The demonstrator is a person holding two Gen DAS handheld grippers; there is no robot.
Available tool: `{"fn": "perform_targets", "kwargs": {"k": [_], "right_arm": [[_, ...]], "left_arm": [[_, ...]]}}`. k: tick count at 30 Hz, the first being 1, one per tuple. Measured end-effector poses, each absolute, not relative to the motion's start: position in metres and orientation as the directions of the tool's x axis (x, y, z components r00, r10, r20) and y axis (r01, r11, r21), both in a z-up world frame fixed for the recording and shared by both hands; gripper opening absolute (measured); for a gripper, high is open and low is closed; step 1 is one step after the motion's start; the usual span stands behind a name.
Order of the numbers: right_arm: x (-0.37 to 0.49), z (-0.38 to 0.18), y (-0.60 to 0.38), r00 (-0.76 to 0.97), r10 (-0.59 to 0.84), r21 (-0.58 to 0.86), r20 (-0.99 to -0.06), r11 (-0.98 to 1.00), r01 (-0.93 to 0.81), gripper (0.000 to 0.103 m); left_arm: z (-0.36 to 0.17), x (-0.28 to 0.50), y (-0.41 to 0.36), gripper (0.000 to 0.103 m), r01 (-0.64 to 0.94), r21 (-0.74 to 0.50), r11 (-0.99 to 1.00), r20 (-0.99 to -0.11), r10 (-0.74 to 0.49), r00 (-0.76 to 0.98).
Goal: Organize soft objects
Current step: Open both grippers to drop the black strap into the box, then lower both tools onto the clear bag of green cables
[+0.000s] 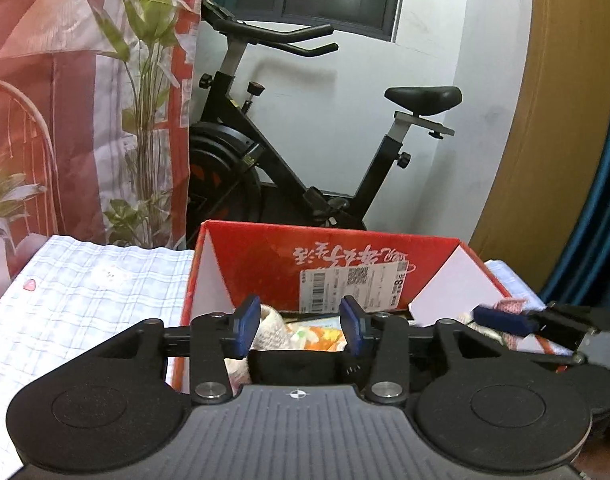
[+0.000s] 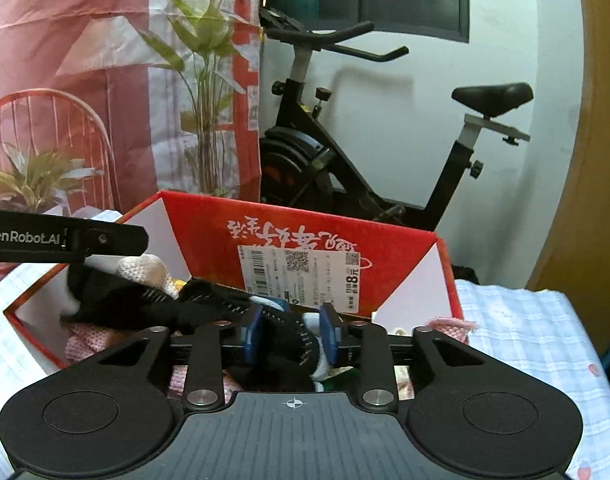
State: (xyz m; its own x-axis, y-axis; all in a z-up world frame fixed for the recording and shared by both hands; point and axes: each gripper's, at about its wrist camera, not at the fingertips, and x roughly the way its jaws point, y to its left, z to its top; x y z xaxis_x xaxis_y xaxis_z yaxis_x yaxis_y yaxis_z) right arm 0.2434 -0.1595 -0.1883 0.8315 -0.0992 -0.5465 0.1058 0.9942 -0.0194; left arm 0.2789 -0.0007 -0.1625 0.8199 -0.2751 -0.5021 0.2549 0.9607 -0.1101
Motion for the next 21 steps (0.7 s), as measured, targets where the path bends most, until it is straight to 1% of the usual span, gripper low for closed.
{"fn": "perform_targets", "kwargs": {"k": [5,9,12,14,16,21], "right_arm": [[0.231,-0.183,-0.163,0.841,-0.132,-0.044,-0.524,0.991,0.128,0.048],[0.211,-0.176,-0.165,0.862,-0.124,-0.033,-0.491,0.992,0.124,0.051],[0.190,-0.170,-0.165,0.889,-0.098,-0.006,-0.446,0.994,0.107,0.058],[0.176,-0.167,-0.164,0.907,-0.085,0.012,-0.413,0.995,0.099,0.059],[0.160,-0.165,-0.164,0.916,-0.081,0.027,-0.393,0.995,0.100,0.059],[0.125,-0.170,-0.159,0.932,-0.067,0.049,-0.357,0.995,0.090,0.059]], "left_arm": [[-0.159,0.264,0.013,0.053,0.256,-0.140,0.956,-0.495,-0.292,0.819],[-0.154,0.245,0.021,0.053,0.269,-0.135,0.953,-0.490,-0.301,0.818],[-0.153,0.223,0.029,0.053,0.280,-0.151,0.948,-0.476,-0.318,0.820],[-0.154,0.206,0.036,0.053,0.280,-0.166,0.945,-0.465,-0.326,0.823],[-0.161,0.191,0.043,0.053,0.277,-0.176,0.945,-0.472,-0.327,0.819],[-0.189,0.169,0.055,0.053,0.275,-0.210,0.938,-0.527,-0.346,0.776]]}}
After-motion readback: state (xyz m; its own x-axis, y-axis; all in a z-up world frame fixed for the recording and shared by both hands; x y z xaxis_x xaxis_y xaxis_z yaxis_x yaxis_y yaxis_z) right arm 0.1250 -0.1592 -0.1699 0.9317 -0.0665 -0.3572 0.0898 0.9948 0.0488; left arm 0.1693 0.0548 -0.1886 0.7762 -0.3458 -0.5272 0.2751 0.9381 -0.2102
